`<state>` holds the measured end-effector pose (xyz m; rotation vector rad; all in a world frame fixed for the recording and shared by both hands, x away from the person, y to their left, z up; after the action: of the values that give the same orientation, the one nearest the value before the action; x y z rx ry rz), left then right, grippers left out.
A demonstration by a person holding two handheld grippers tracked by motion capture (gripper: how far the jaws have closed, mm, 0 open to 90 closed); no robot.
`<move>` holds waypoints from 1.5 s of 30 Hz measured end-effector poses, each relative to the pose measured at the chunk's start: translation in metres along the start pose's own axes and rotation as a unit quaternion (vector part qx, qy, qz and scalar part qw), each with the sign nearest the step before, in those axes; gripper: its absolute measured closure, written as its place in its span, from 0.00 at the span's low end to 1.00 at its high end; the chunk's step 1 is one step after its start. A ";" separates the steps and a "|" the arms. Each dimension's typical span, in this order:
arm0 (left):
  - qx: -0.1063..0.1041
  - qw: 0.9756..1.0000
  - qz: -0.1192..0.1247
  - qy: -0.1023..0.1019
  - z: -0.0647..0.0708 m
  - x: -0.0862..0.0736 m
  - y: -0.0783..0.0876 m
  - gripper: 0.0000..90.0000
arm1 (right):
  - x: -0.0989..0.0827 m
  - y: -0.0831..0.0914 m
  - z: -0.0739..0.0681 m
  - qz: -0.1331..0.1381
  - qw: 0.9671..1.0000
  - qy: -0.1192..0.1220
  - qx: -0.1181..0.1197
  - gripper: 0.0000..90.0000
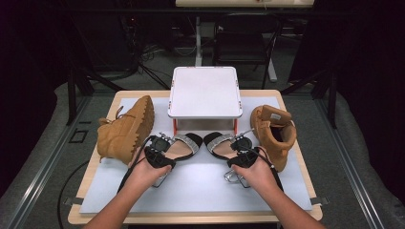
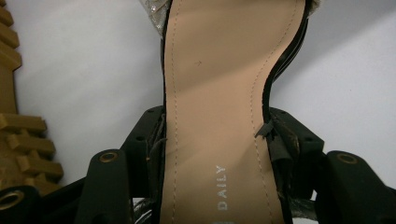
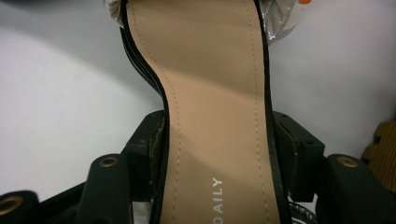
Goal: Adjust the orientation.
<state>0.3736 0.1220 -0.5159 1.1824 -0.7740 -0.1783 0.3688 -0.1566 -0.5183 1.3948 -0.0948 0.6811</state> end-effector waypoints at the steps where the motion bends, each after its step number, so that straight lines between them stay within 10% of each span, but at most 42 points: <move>1: 0.000 1.000 0.000 0.000 0.000 0.000 0.000 0.47 | 0.000 -0.001 0.000 0.000 1.000 0.000 -0.004 0.46; 21: -0.028 1.000 0.000 0.006 -0.004 -0.002 -0.010 0.45 | -0.007 -0.009 -0.002 0.012 1.000 -0.004 -0.004 0.44; 45: -0.045 0.998 0.048 -0.004 -0.010 -0.011 0.056 0.48 | -0.009 0.050 0.007 0.082 0.996 0.032 0.008 0.51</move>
<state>0.3572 0.1575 -0.4737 1.0576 -0.8191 -0.1376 0.3392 -0.1652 -0.4769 1.3892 -0.1547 0.8626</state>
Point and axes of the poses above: each handheld gripper's, and its own axes: y roughly backward along the jaws, x roughly out of its top, z roughly to its right, the point moved 1 cm from there along -y, roughly forward along the jaws, and after that the axes turned 13 degrees about -x, right-handed, at the moved point
